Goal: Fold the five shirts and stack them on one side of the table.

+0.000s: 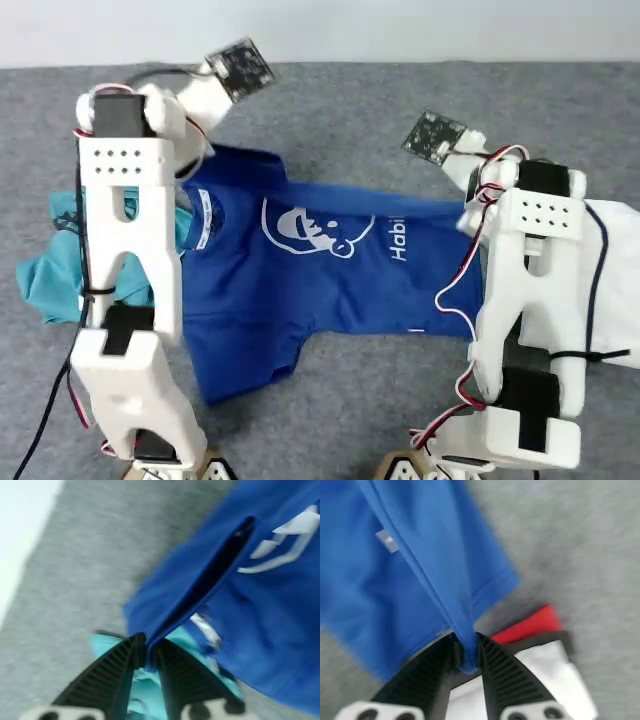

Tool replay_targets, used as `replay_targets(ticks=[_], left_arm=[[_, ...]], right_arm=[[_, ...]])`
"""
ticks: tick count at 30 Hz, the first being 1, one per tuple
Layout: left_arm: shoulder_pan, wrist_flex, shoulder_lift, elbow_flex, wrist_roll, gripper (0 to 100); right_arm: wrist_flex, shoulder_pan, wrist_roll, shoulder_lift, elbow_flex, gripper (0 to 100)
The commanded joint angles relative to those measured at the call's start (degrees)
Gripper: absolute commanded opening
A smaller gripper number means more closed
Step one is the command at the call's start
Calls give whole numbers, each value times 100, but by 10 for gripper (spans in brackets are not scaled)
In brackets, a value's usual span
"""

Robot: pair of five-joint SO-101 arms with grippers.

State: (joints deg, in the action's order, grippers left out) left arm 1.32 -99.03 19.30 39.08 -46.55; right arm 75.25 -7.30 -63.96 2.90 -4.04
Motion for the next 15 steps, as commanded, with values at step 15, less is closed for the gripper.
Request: replay_targets(ticks=[15], left_arm=[[-422,-132,-3675,-5938,-343,13]], right_arm=[[1982,-365,-88,312,281,10]])
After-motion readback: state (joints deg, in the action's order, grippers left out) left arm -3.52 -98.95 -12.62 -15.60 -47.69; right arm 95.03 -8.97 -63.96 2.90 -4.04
